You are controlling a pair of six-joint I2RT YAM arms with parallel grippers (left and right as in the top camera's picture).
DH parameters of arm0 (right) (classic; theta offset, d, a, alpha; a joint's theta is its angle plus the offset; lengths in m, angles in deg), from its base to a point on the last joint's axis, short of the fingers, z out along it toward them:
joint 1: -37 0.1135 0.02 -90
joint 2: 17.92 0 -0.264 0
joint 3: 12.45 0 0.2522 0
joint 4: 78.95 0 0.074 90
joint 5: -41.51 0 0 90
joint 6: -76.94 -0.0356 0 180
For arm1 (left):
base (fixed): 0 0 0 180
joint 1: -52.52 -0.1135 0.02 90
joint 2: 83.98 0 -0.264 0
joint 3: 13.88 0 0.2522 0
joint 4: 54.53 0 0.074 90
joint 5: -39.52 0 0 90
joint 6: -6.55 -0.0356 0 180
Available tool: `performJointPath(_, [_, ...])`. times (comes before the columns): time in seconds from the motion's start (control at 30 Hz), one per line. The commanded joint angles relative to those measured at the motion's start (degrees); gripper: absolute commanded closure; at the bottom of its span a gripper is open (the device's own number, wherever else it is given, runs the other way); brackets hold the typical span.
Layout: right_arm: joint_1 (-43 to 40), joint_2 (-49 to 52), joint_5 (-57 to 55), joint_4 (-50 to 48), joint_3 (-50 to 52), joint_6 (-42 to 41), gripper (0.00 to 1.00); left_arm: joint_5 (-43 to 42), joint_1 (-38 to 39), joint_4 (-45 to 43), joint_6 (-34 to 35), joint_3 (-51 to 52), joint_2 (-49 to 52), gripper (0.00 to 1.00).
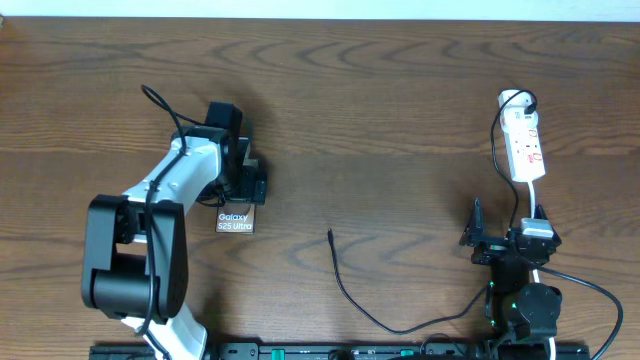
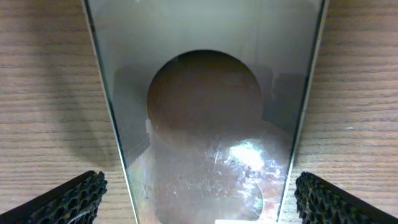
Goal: Plug charger to phone and switch on socket
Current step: 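Lower the open left gripper down around the phone's sides, then close the left gripper on the phone's long edges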
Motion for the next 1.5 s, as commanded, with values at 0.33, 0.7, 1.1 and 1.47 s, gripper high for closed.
performJointPath(0.33, [0.59, -0.26, -0.42, 0.22, 0.07, -0.37, 0.01, 0.72, 2.38, -0.07, 0.70, 0.24, 1.38, 0.01])
performJointPath(0.7, [0.59, -0.26, -0.42, 0.24, 0.07, -0.39, 0.01, 3.72, 2.32, -0.48, 0.72, 0.24, 1.38, 0.01])
performJointPath(1.1, [0.59, -0.26, -0.39, 0.22, 0.07, -0.37, 0.01, 3.72, 2.32, -0.94, 0.74, 0.24, 1.38, 0.01])
performJointPath(1.47, [0.59, -0.26, -0.42, 0.22, 0.07, -0.37, 0.01, 3.69, 2.32, -0.98, 0.72, 0.46, 1.40, 0.01])
